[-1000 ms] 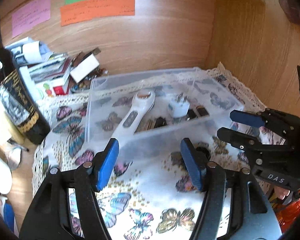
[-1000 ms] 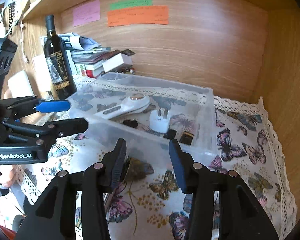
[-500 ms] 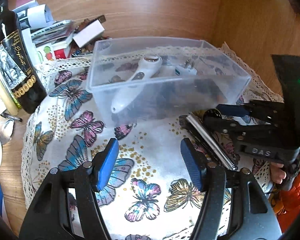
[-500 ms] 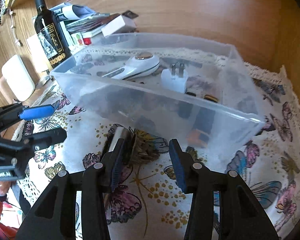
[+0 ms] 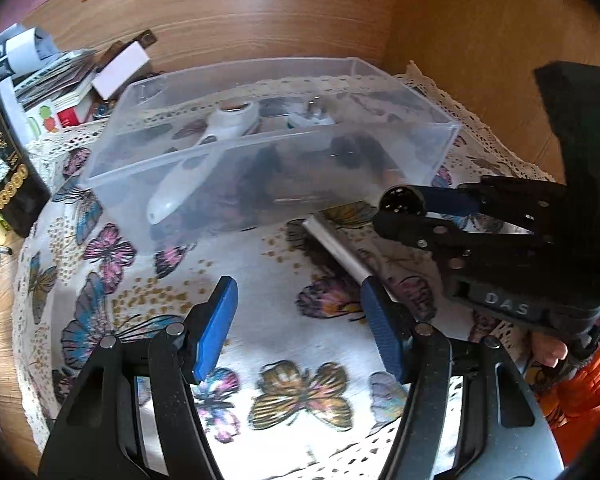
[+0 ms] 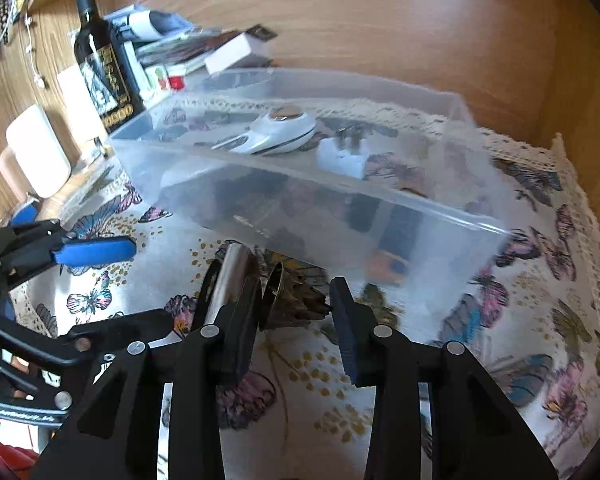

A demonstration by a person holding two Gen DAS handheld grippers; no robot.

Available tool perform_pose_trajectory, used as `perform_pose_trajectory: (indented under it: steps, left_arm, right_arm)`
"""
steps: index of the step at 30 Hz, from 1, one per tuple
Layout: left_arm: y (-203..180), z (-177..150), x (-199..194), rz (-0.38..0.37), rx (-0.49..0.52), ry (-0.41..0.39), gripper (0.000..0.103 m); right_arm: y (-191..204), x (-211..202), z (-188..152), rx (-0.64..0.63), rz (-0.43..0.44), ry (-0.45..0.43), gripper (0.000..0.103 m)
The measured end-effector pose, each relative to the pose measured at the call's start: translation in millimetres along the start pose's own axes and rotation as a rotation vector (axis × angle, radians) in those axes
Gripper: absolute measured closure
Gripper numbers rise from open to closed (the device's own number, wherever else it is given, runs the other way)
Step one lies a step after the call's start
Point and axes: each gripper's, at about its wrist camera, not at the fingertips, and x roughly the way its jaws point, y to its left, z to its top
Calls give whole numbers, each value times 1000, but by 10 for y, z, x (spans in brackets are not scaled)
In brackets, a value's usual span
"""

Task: Organize rigid objects
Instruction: 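Grasp the silver metal tube with the left tool while the right tool grasps a black cone-shaped piece, then lower the silver tube and black piece into the clear box and open both tools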

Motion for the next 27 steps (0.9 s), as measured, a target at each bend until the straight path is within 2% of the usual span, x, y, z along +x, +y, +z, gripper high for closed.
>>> perform_pose_trajectory:
  steps: [5, 8, 10, 12, 14, 21, 27]
  left_arm:
    - [-119, 79, 141, -39, -5, 35, 41]
    - [-229, 86, 259, -57, 3, 66, 52]
    - [-303, 87, 293, -38, 23, 58, 56]
    - [-347, 97, 302, -35, 39, 55, 74]
    - [-363, 100, 294, -32, 42, 50, 87]
    - [-323, 55, 139, -11, 33, 15, 87]
    - [-240, 117, -147, 4, 10, -72, 87]
  right_arm:
    - [-173, -209, -50, 34, -20, -47, 71]
    - [-248, -276, -56, 54, -21, -71, 71]
    - [-265, -299, -67, 62, -15, -80, 71]
    - [-256, -305, -72, 62, -13, -86, 71]
    - [-237, -313, -80, 55, -9, -91, 71]
    - [-203, -389, -79, 53, 9, -117, 71]
    - [-158, -495, -17, 52, 12, -160, 70]
